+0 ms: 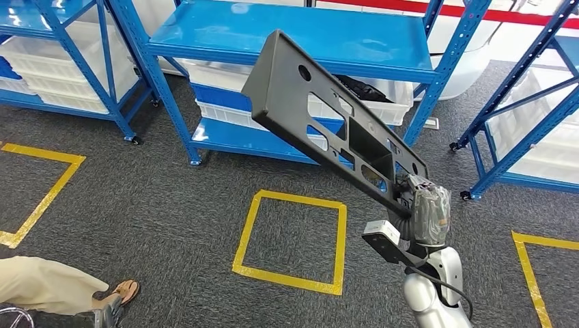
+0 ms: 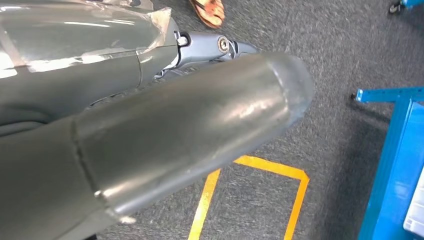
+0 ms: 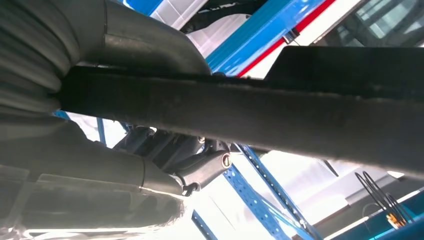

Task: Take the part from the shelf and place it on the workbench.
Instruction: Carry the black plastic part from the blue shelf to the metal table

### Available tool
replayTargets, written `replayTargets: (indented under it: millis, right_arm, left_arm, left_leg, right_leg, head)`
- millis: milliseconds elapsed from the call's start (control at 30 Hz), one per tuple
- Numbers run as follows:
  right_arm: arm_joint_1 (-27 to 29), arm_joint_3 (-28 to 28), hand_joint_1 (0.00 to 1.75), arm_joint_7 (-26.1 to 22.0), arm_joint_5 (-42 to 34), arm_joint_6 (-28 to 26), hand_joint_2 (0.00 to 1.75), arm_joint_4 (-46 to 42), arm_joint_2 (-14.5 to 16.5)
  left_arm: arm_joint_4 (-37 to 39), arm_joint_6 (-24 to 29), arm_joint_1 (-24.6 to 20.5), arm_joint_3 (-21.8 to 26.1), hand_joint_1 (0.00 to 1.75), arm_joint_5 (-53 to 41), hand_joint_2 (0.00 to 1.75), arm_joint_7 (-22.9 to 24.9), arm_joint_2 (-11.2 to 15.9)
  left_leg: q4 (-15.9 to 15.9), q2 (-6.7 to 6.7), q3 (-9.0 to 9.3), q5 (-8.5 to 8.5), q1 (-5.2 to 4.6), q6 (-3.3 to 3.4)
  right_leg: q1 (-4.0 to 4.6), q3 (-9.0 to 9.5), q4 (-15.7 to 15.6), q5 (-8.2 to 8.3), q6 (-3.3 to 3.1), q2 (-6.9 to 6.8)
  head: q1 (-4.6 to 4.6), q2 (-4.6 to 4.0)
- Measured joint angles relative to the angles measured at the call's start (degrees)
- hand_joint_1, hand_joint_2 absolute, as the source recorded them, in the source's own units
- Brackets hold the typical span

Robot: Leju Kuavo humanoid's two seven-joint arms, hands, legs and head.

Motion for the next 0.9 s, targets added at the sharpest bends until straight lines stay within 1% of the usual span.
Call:
replayTargets:
  millis: [33, 67, 100, 133, 167, 200, 233, 267, 300, 333, 367, 400, 433, 467, 500, 533, 567, 600, 633, 667, 700, 733, 767, 800, 833, 867, 900]
  right_arm:
    - [-0.1, -0.03, 1.71, 0.01, 0.0, -0.04, 1.75, 0.05, 0.07]
    - [-0.11, -0.05, 1.71, 0.02, -0.01, -0.1, 1.75, 0.11, 0.09]
    - [-0.1, -0.07, 1.71, 0.02, -0.01, -0.16, 1.75, 0.21, 0.11]
    - [-0.1, -0.07, 1.71, 0.01, -0.02, -0.23, 1.75, 0.33, 0.13]
    - [-0.1, -0.07, 1.71, -0.03, -0.02, -0.28, 1.75, 0.46, 0.16]
    - [-0.13, -0.07, 1.71, -0.1, -0.03, -0.32, 1.75, 0.58, 0.19]
    - [-0.21, -0.07, 1.71, -0.2, -0.05, -0.34, 1.75, 0.7, 0.2]
    - [-0.37, -0.07, 1.71, -0.32, -0.09, -0.37, 1.75, 0.81, 0.2]
    - [-0.61, -0.06, 1.71, -0.43, -0.14, -0.39, 1.75, 0.95, 0.19]
    - [-0.9, -0.05, 1.71, -0.55, -0.21, -0.44, 1.75, 1.1, 0.19]
    - [-1.2, -0.03, 1.71, -0.69, -0.31, -0.49, 1.75, 1.27, 0.19]
    - [-1.45, -0.01, 1.71, -0.86, -0.44, -0.52, 1.75, 1.44, 0.2]
    - [-1.66, 0.02, 1.71, -1.02, -0.59, -0.57, 1.75, 1.61, 0.19]
    - [-1.85, 0.04, 1.71, -1.15, -0.72, -0.62, 1.75, 1.74, 0.17]
    - [-2.05, 0.05, 1.71, -1.24, -0.83, -0.7, 1.75, 1.9, 0.13]
    - [-2.24, 0.07, 1.71, -1.3, -0.9, -0.78, 1.75, 2.1, 0.07]
    - [-2.36, 0.08, 1.71, -1.33, -0.99, -0.84, 1.75, 2.36, 0.02]
    - [-2.42, 0.11, 1.71, -1.35, -1.08, -0.9, 1.75, 2.69, -0.02]
    - [-2.42, 0.15, 1.71, -1.35, -1.17, -0.92, 1.75, 3.01, -0.05]
    - [-2.42, 0.18, 1.71, -1.34, -1.24, -0.94, 1.75, 3.3, -0.08]
    - [-2.43, 0.21, 1.71, -1.34, -1.28, -0.96, 1.75, 3.51, -0.13]
    - [-2.45, 0.24, 1.71, -1.34, -1.3, -0.99, 1.75, 3.62, -0.19]
    - [-2.48, 0.28, 1.71, -1.35, -1.31, -1.06, 1.75, 3.69, -0.23]
    - [-2.46, 0.32, 1.71, -1.36, -1.32, -1.2, 1.75, 3.72, -0.27]
    - [-2.34, 0.34, 1.71, -1.35, -1.33, -1.4, 1.75, 3.74, -0.3]
    - [-2.15, 0.36, 1.71, -1.34, -1.33, -1.66, 1.75, 3.74, -0.32]
    - [-1.91, 0.37, 1.71, -1.32, -1.33, -1.9, 1.75, 3.69, -0.33]
  left_arm:
    - [0.0, 0.19, -0.05, 0.02, 0.0, 0.0, 0.0, 0.0, -0.04]
    - [0.0, 0.39, -0.09, 0.04, 0.0, 0.02, 0.0, 0.0, -0.08]
    - [0.0, 0.6, -0.09, 0.08, 0.0, 0.04, 0.0, 0.0, -0.13]
    - [0.0, 0.77, -0.08, 0.16, 0.0, 0.07, 0.0, 0.0, -0.19]
    - [0.0, 1.0, -0.09, 0.31, 0.0, 0.13, 0.0, 0.0, -0.23]
    - [0.0, 1.28, -0.15, 0.46, 0.0, 0.21, 0.0, 0.0, -0.26]
    - [0.0, 1.53, -0.26, 0.62, 0.0, 0.28, 0.0, 0.0, -0.27]
    - [0.0, 1.81, -0.44, 0.76, 0.0, 0.34, 0.0, 0.0, -0.27]
    - [0.0, 2.02, -0.6, 0.86, 0.0, 0.4, 0.0, 0.0, -0.27]
    - [0.0, 2.16, -0.74, 0.94, 0.0, 0.46, 0.0, 0.0, -0.27]
    - [-0.01, 2.28, -0.83, 1.04, 0.0, 0.54, 0.0, 0.0, -0.27]
    - [-0.02, 2.4, -0.85, 1.16, 0.0, 0.69, 0.0, 0.0, -0.27]
    - [-0.04, 2.56, -0.86, 1.3, 0.0, 0.86, 0.0, -0.01, -0.28]
    - [-0.07, 2.7, -0.88, 1.45, 0.0, 1.01, 0.0, -0.01, -0.3]
    - [-0.09, 2.82, -0.94, 1.64, 0.0, 1.15, 0.0, -0.01, -0.33]
    - [-0.1, 2.91, -0.98, 1.82, 0.0, 1.23, 0.0, -0.01, -0.37]
    - [-0.11, 3.0, -1.03, 2.03, 0.0, 1.29, 0.0, -0.01, -0.41]
    - [-0.1, 3.17, -1.03, 2.23, 0.0, 1.38, 0.0, 0.0, -0.47]
    - [-0.1, 3.42, -0.97, 2.38, 0.0, 1.46, 0.0, 0.0, -0.53]
    - [-0.1, 3.71, -0.9, 2.49, 0.0, 1.55, 0.0, 0.0, -0.59]
    - [-0.1, 4.03, -0.84, 2.58, 0.0, 1.67, 0.0, 0.0, -0.68]
    - [-0.1, 4.32, -0.79, 2.74, 0.0, 1.84, 0.0, 0.0, -0.76]
    - [-0.1, 4.64, -0.81, 3.0, 0.0, 1.99, 0.0, 0.0, -0.83]
    - [-0.11, 5.07, -0.84, 3.3, 0.0, 2.11, 0.0, -0.01, -0.89]
    - [-0.13, 5.44, -0.83, 3.6, 0.0, 2.21, 0.0, -0.01, -0.89]
    - [-0.14, 5.69, -0.78, 3.92, 0.0, 2.44, 0.0, 0.0, -0.82]
    - [-0.08, 5.69, -0.7, 4.36, 0.0, 3.08, 0.0, 0.0, -0.65]
  left_leg:
    - [3.16, 0.73, -1.07, -2.58, 0.17, -0.31]
    - [6.99, 1.18, -2.23, -4.93, 0.39, -0.68]
    - [10.39, 1.42, -3.13, -6.33, 0.58, -1.05]
    - [12.32, 1.63, -3.33, -6.6, 0.81, -1.36]
    - [12.03, 1.88, -2.45, -5.84, 1.03, -1.6]
    - [9.57, 2.3, -0.53, -4.44, 1.22, -1.73]
    - [5.77, 3.06, 1.91, -3.17, 1.35, -1.75]
    - [2.23, 3.85, 4.12, -2.31, 1.19, -1.59]
    - [-0.19, 4.48, 5.49, -1.92, 0.97, -1.26]
    - [-1.43, 4.81, 6.04, -2.04, 0.65, -0.86]
    - [-1.64, 4.62, 5.98, -2.1, 0.3, -0.41]
    - [-1.94, 4.24, 5.84, -1.99, 0.2, 0.07]
    - [-2.45, 3.86, 5.92, -1.82, 0.21, 0.55]
    - [-2.96, 3.47, 6.02, -1.54, 0.27, 1.02]
    - [-3.45, 3.12, 6.13, -1.24, 0.37, 1.47]
    - [-3.71, 2.72, 6.14, -1.04, 0.43, 1.76]
    - [-3.78, 2.27, 6.03, -0.93, 0.4, 1.93]
    - [-3.76, 1.78, 5.9, -0.87, 0.38, 2.01]
    - [-3.74, 1.24, 5.83, -0.84, 0.38, 2.0]
    - [-3.68, 0.68, 5.78, -0.8, 0.4, 1.96]
    - [-3.55, 0.11, 5.76, -0.78, 0.46, 1.89]
    - [-3.29, -0.45, 5.66, -0.81, 0.52, 1.75]
    - [-2.89, -1.0, 5.42, -0.88, 0.5, 1.47]
    - [-2.5, -1.49, 5.09, -0.9, 0.46, 1.14]
    - [-2.25, -1.93, 4.73, -0.83, 0.42, 0.73]
    - [-2.19, -2.32, 4.44, -0.64, 0.41, 0.32]
    - [-2.26, -2.65, 4.25, -0.42, 0.52, 0.0]
  right_leg:
    - [0.1, -0.14, 0.03, 0.34, -0.32, -0.5]
    - [0.18, -0.36, 0.09, 0.59, -0.52, -0.98]
    - [0.24, -0.6, 0.18, 0.74, -0.45, -1.44]
    - [0.26, -0.81, 0.3, 0.84, -0.39, -1.88]
    - [0.24, -0.95, 0.43, 0.87, -0.31, -2.31]
    - [0.21, -1.01, 0.55, 0.85, -0.22, -2.73]
    - [0.21, -1.03, 0.68, 0.77, -0.1, -3.11]
    - [0.37, -1.19, 0.78, 0.69, 0.11, -3.48]
    - [0.52, -1.29, 0.86, 0.62, 0.4, -3.82]
    - [0.7, -1.43, 0.9, 0.6, 0.71, -4.15]
    - [0.84, -1.58, 0.86, 0.65, 1.04, -4.52]
    - [0.96, -1.53, 0.77, 0.67, 1.43, -4.85]
    - [0.95, -1.67, 0.89, 0.49, 1.78, -4.76]
    - [0.89, -2.07, 1.54, 0.01, 2.03, -4.16]
    - [0.8, -3.02, 3.36, -0.97, 2.09, -3.21]
    - [0.57, -4.62, 6.33, -2.3, 1.97, -2.16]
    - [0.45, -6.62, 10.05, -3.67, 1.85, -1.43]
    - [0.33, -8.59, 13.62, -4.69, 1.87, -1.09]
    - [0.2, -9.91, 15.76, -4.94, 2.13, -0.98]
    - [0.03, -10.25, 15.9, -4.29, 2.63, -0.91]
    - [-0.21, -9.5, 13.86, -2.84, 3.3, -0.77]
    - [-0.56, -8.02, 10.29, -0.98, 4.01, -0.3]
    - [-0.76, -6.61, 6.86, 0.43, 4.47, 0.48]
    - [-0.91, -5.55, 4.3, 1.4, 4.51, 1.12]
    - [-0.91, -5.08, 3.02, 1.8, 4.3, 1.58]
    - [-0.71, -5.11, 2.94, 1.79, 3.87, 1.63]
    - [-0.69, -5.13, 2.98, 2.01, 3.42, 1.24]
  head:
    - [-0.11, 0.0]
    - [-0.2, 0.0]
    - [-0.17, 0.0]
    - [-0.2, 0.0]
    - [-0.2, 0.0]
    - [-0.2, 0.0]
    - [-0.21, 0.0]
    - [-0.21, 0.0]
    - [-0.12, 0.0]
    - [-0.08, 0.0]
    - [0.01, 0.0]
    - [0.06, 0.0]
    - [0.08, 0.0]
    - [0.14, 0.0]
    - [0.21, 0.0]
    - [0.31, 0.0]
    - [0.35, 0.0]
    - [0.42, 0.0]
    - [0.43, 0.0]
    - [0.44, 0.0]
    - [0.46, 0.0]
    - [0.48, 0.0]
    - [0.53, 0.0]
    - [0.54, 0.0]
    - [0.53, 0.0]
    - [0.53, 0.0]
    - [0.48, 0.0]
